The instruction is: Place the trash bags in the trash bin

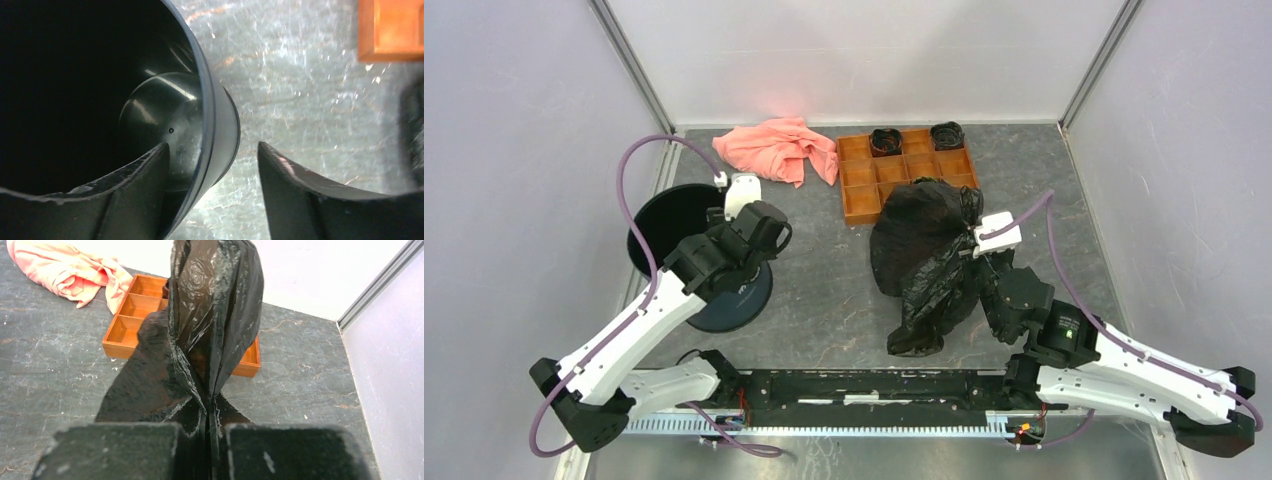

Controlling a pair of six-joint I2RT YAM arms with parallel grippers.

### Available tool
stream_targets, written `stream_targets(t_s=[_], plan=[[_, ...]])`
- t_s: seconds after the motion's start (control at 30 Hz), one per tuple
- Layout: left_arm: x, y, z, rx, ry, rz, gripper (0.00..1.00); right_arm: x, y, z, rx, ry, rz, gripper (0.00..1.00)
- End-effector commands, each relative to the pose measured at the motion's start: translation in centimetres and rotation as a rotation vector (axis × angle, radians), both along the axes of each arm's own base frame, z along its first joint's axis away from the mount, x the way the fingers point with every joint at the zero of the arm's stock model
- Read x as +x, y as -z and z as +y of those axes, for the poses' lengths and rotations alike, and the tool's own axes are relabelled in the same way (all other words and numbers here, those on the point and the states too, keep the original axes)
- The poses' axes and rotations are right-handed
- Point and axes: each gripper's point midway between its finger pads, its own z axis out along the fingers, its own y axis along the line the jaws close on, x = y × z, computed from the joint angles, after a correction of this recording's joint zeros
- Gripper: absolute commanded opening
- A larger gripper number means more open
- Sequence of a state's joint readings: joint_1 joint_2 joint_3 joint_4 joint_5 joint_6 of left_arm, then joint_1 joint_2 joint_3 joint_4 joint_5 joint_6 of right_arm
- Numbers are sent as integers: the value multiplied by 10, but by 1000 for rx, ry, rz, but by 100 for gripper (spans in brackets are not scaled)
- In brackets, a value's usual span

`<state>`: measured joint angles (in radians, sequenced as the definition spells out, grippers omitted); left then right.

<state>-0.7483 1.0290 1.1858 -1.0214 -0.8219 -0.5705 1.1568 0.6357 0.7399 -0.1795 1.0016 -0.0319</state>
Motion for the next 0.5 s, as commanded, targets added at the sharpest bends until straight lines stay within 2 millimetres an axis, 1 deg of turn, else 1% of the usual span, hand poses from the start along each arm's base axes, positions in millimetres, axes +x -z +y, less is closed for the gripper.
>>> stream_targets(t_s=[0.0,0.07,0.13,0.23,0.3,0.37,0.47], plan=[[0,3,-23,-101,124,-5,65,-2,-31,3,75,-27,-26,1],[1,1,-35,-136,180,-7,54,-3,-43,7,100,-60,-45,1],[2,0,-45,-155,234,3,38,-5,-54,9,117,-82,-63,1],[0,9,-68,-163,348,78,16,-5,-68,11,113,-105,-102,1],[-2,16,-83,-180,409,135,5,-3,-73,13,86,-103,-115,1],[-7,12,-105,-237,499,162,2,-2,-76,14,58,-98,-110,1],[-23,-10,-147,-363,674,131,2,-1,-77,13,45,-93,-109,1]])
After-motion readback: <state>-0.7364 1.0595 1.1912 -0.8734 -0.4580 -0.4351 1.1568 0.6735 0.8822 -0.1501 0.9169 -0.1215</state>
